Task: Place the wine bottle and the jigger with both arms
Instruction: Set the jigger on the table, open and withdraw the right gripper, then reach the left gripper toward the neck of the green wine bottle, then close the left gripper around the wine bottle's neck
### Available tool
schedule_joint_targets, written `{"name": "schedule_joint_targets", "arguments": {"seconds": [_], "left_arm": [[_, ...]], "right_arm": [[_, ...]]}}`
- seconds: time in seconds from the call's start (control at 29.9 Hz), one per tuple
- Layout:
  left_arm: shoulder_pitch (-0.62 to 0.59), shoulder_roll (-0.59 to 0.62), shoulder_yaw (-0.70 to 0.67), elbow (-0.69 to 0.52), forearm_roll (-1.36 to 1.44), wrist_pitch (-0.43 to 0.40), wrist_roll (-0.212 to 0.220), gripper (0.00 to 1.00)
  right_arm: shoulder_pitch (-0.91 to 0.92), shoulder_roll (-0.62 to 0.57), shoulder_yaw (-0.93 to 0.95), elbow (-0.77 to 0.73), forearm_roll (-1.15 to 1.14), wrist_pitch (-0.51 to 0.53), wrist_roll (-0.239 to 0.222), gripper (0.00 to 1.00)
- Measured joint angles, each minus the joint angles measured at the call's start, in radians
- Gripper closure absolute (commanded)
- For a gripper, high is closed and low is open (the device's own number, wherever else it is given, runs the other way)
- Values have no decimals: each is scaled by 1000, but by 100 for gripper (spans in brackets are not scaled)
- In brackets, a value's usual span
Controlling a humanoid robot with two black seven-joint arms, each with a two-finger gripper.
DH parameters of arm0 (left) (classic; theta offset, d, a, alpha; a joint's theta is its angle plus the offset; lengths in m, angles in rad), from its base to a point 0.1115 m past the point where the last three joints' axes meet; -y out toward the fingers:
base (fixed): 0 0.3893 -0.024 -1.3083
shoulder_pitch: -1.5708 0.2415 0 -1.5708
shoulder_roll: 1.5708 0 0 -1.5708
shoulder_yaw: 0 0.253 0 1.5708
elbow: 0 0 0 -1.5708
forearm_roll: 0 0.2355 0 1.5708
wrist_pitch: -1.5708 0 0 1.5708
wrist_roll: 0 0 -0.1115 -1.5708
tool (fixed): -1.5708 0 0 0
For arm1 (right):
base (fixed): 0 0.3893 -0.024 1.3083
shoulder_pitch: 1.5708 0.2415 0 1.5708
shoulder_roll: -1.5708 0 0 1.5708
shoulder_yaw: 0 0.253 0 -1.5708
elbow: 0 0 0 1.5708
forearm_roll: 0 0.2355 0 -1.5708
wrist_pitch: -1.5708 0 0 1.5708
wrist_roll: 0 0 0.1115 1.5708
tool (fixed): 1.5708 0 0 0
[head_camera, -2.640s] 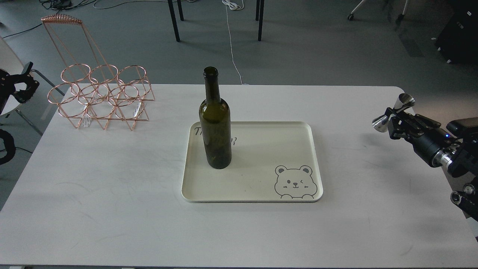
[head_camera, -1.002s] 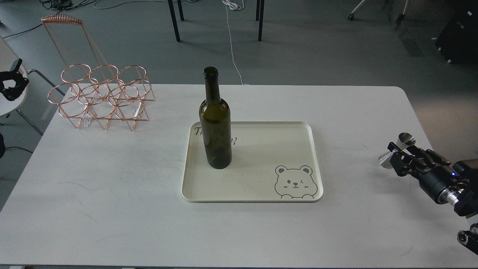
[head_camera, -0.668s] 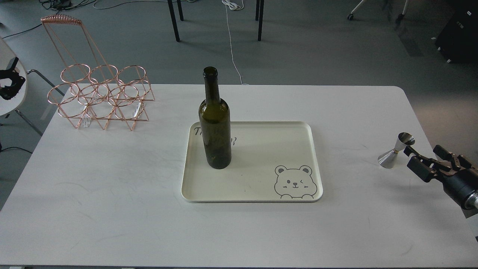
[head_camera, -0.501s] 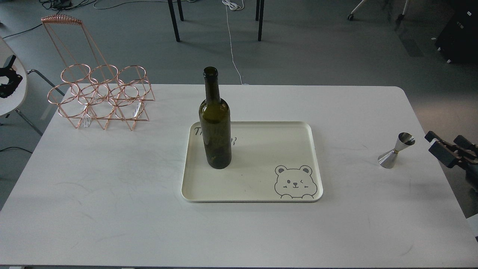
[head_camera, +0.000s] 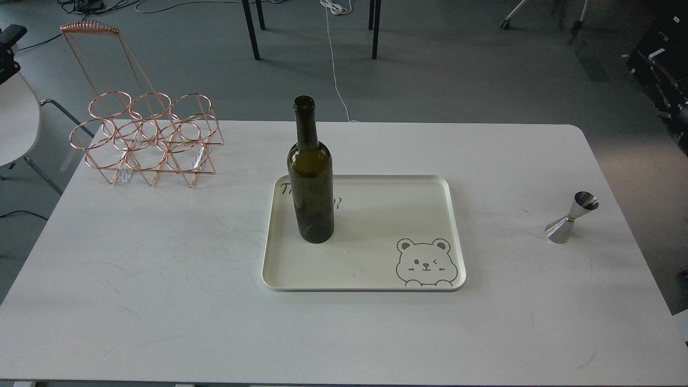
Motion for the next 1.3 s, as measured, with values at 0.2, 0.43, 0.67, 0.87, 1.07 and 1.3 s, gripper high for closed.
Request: {"name": "schedule_joint_targets", "arguments": {"seconds": [0.2,0.43,0.67,0.87,1.07,1.3], "left_arm": [[-18,125,-14,-271,279,0,-4,2],[-62,152,-28,-569,668,52,-7,5],[-72,-37,-14,-661,1198,111,-2,6],[-54,-214,23,-657,1556,167,-2,6],[-51,-320,73,-624,1679,282,-2,13],[-51,-412,86,-542,1708,312,-2,22]], "right_arm": [[9,106,99,-153,161,134,-2,3],[9,182,220,-338,321,338,-9,2],[9,187,228,-397,471,438,-20,2],[18,186,231,-400,482,442,-21,2],[28,186,235,-400,484,443,-21,2],[32,185,239,-400,484,443,-21,2]]}}
